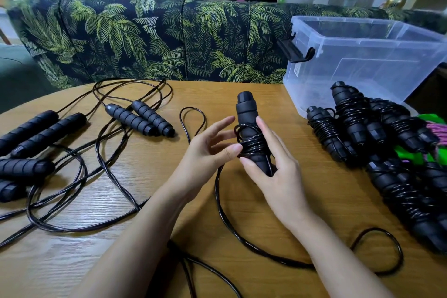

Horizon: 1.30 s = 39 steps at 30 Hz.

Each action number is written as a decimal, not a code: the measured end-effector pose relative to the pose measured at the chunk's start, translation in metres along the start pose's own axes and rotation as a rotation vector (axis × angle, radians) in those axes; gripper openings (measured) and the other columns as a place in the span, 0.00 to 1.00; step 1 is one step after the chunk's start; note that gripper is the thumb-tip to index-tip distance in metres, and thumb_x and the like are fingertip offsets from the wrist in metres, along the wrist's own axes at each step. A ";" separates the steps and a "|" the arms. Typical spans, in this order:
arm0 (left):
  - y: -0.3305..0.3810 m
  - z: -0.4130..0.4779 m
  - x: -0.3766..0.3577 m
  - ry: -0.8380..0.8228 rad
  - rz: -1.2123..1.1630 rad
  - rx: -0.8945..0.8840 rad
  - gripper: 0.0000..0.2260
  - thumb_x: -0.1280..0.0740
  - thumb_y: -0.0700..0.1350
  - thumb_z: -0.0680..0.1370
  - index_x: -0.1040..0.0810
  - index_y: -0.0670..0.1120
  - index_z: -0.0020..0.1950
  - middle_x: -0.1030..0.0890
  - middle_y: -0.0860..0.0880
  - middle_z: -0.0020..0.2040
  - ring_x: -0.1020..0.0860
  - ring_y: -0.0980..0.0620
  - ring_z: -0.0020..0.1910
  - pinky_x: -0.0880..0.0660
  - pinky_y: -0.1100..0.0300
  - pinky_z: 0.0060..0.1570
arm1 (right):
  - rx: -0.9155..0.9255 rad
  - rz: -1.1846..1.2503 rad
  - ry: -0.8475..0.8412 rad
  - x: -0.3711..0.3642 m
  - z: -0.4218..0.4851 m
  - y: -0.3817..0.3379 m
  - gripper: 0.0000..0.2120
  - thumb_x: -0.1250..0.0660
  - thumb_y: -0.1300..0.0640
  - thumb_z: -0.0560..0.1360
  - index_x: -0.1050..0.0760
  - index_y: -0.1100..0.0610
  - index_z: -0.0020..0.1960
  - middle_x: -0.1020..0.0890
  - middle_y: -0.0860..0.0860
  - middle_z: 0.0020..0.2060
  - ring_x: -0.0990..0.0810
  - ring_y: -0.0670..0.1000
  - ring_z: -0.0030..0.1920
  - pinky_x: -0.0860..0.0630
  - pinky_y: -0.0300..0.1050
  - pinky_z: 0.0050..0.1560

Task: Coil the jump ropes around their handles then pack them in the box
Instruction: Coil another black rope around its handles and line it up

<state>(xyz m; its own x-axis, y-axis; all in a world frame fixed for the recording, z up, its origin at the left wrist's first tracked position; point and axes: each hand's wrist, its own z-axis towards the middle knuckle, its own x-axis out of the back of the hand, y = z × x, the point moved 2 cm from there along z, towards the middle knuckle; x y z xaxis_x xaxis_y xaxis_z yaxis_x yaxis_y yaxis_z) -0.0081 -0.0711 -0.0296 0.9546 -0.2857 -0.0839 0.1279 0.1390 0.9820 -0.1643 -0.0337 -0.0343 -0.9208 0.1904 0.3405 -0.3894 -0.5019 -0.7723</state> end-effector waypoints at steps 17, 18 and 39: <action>-0.003 -0.002 -0.007 0.070 0.126 -0.066 0.30 0.29 0.49 0.76 0.33 0.49 0.76 0.20 0.49 0.63 0.22 0.53 0.64 0.25 0.58 0.61 | 0.046 -0.239 0.021 -0.004 0.000 0.004 0.41 0.26 0.58 0.73 0.44 0.47 0.79 0.36 0.43 0.74 0.36 0.40 0.73 0.36 0.29 0.66; -0.002 -0.002 -0.005 0.077 0.136 -0.071 0.30 0.28 0.49 0.75 0.33 0.49 0.76 0.19 0.48 0.62 0.21 0.52 0.62 0.24 0.58 0.60 | 0.025 -0.167 0.025 -0.002 0.001 0.006 0.40 0.27 0.59 0.74 0.44 0.48 0.79 0.36 0.43 0.74 0.36 0.38 0.72 0.38 0.27 0.66; 0.000 -0.003 -0.006 0.177 0.261 -0.142 0.29 0.24 0.48 0.68 0.25 0.49 0.68 0.17 0.45 0.50 0.19 0.53 0.40 0.21 0.60 0.45 | -0.166 -0.643 -0.014 -0.002 -0.002 -0.003 0.54 0.25 0.39 0.66 0.53 0.48 0.80 0.40 0.43 0.74 0.23 0.54 0.62 0.22 0.51 0.44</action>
<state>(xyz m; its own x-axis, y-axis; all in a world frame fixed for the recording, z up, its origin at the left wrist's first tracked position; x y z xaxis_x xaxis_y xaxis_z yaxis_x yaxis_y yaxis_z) -0.0128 -0.0663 -0.0295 0.9903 -0.0562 0.1273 -0.1029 0.3197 0.9419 -0.1609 -0.0304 -0.0337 -0.5039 0.3972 0.7670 -0.8606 -0.1549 -0.4851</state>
